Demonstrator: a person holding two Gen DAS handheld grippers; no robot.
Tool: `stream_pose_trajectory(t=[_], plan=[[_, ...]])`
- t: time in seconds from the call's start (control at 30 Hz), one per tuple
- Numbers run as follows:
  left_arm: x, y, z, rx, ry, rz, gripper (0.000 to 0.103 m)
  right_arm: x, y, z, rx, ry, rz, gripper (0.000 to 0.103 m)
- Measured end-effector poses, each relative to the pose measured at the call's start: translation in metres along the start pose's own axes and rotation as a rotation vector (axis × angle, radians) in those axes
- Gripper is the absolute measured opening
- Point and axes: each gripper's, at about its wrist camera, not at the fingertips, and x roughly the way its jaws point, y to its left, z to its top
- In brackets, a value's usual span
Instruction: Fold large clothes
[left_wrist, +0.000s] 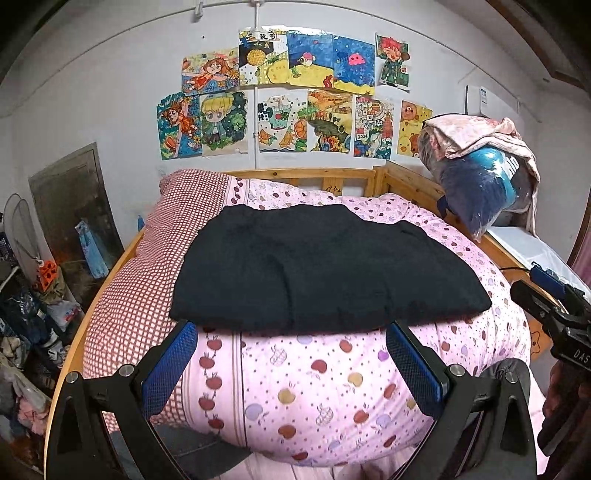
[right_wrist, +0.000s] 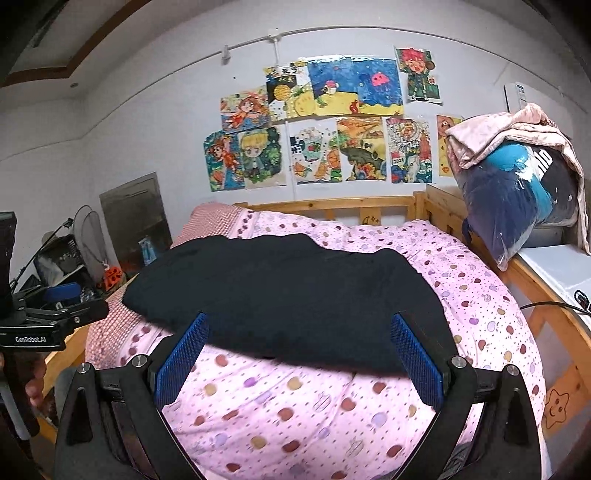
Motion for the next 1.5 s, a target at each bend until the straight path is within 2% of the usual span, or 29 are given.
stream_pose_trajectory(t=[0.27, 0.8, 1.07, 1.5], plan=[[-0.026, -0.001, -0.02, 0.0, -0.026, 0.031, 0.103, -0.026, 0.016, -0.018, -0.025, -0.015, 0.001, 0.097], [-0.054, 0.015, -0.055, -0.053, -0.063, 0.095, 0.103, -0.045, 0.035, -0.044, -0.05, -0.047, -0.026, 0.097], [-0.056, 0.012, -0.071, -0.022, -0.095, 0.126, 0.103, -0.043, 0.036, -0.056, -0.04, -0.056, -0.044, 0.097], [-0.041, 0.014, -0.079, -0.053, -0.105, 0.102, 0.103, -0.03, 0.031, -0.067, -0.036, -0.051, -0.063, 0.097]])
